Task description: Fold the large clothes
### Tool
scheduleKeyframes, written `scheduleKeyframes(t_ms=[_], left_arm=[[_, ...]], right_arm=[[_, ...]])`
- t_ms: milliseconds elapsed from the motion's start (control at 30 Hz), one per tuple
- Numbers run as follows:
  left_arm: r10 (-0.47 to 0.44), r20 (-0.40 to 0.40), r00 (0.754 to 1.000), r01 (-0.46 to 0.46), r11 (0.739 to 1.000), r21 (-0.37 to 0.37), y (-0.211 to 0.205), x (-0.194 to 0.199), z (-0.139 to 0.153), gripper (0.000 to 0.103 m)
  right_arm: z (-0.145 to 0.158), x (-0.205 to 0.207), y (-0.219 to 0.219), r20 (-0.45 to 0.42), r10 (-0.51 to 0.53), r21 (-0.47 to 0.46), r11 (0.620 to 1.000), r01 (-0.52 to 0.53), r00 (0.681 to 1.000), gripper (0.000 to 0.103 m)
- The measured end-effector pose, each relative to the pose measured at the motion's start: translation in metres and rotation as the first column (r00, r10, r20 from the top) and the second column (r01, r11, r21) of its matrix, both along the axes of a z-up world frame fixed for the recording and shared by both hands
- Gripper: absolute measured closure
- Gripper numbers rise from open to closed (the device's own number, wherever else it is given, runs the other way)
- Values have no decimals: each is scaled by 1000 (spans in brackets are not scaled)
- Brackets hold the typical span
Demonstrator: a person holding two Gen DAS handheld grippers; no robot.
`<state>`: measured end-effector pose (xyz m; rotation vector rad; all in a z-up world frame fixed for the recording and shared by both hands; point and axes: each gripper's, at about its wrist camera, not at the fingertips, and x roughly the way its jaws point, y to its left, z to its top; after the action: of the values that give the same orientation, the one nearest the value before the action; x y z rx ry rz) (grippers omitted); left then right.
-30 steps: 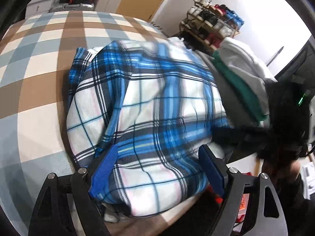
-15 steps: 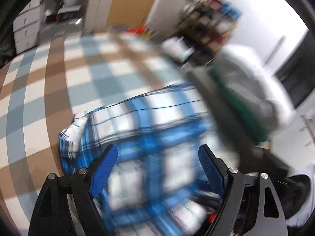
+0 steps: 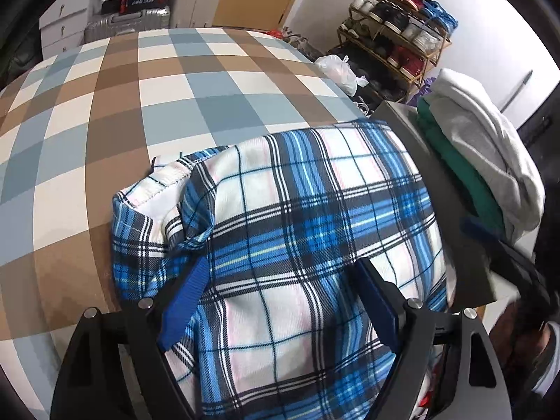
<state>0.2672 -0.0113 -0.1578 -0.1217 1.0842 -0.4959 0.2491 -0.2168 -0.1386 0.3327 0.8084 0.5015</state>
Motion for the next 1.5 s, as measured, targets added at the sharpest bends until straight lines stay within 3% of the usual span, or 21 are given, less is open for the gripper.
scheduleKeyframes(t_ms=[133, 200, 267, 333, 367, 433, 467, 533, 600, 667, 700, 833, 933, 1033, 1067, 1133, 1167, 1200, 1300, 1400, 1500], left_arm=[[4, 35, 999, -5, 1000, 10, -12, 2, -4, 23], [-14, 63, 998, 10, 998, 54, -18, -1, -4, 23], [-1, 78, 997, -6, 995, 97, -22, -5, 2, 22], [56, 113, 992, -75, 983, 167, -23, -19, 17, 24], [45, 150, 988, -69, 985, 158, -23, -30, 27, 24], [-18, 218, 976, -12, 991, 136, -25, -58, 43, 22], [-33, 238, 971, -6, 987, 161, -28, -73, 46, 22], [-51, 200, 979, 13, 983, 185, -30, -87, 33, 22], [-46, 131, 990, 24, 986, 165, -28, -90, 8, 22], [-14, 75, 997, 1, 984, 176, -24, -86, -16, 23], [-9, 104, 995, -10, 984, 175, -23, -86, -21, 22], [9, 131, 991, -37, 976, 214, -29, -85, -21, 22], [30, 95, 995, -44, 987, 156, -21, -84, -15, 21], [77, 89, 993, -79, 997, 14, 5, -93, 1, 21], [91, 90, 992, -92, 996, 3, 10, -92, 2, 21], [99, 49, 994, -100, 995, 28, 13, -85, -13, 21], [88, 35, 995, -89, 995, 37, 13, -82, -21, 22], [76, 76, 994, -81, 995, 56, 10, -85, -20, 21], [14, 83, 996, -28, 986, 166, -3, -88, -17, 21], [57, 63, 996, -63, 994, 93, 10, -85, -1, 21], [205, 99, 974, -208, 978, 19, 47, -75, 18, 21]], right_arm=[[-30, 48, 33, -91, 8, -258, 966, -31, 996, 28], [-57, 61, 39, -144, -7, -296, 955, -37, 990, 27], [-58, 57, 38, -130, -14, -305, 952, -27, 991, 27], [-47, 47, 30, -131, -43, -279, 960, 5, 990, 36], [-36, 36, 24, -115, -54, -259, 966, 23, 992, 43], [-18, 10, 20, -68, -34, -208, 978, 20, 997, 43], [-10, -4, 18, -42, -19, -174, 985, 11, 999, 43], [-2, -27, 23, -18, 20, -131, 991, -23, 1000, 42], [-10, -42, 33, -49, 47, -131, 990, -53, 998, 43], [-32, -43, 41, -139, 51, -144, 987, -71, 989, 42], [-52, -41, 46, -198, 51, -156, 984, -82, 979, 42], [-59, -51, 64, -114, 42, -255, 964, -70, 993, 42], [-53, -51, 70, -120, 29, -290, 955, -63, 992, 40], [-36, -55, 50, -102, 17, -169, 985, -34, 995, 42], [-28, -58, 39, -73, -12, -134, 991, 2, 997, 42], [-31, -58, 32, -69, -50, -155, 987, 39, 996, 41], [-42, -53, 34, -115, -45, -182, 983, 24, 992, 41], [-52, -49, 36, -151, -38, -186, 983, 9, 988, 40], [-56, -52, 40, -130, -40, -190, 982, 15, 991, 38], [-39, -53, 31, -125, -30, -123, 992, 15, 992, 39], [-17, -55, 13, -56, -67, -112, 992, 61, 996, 37]])
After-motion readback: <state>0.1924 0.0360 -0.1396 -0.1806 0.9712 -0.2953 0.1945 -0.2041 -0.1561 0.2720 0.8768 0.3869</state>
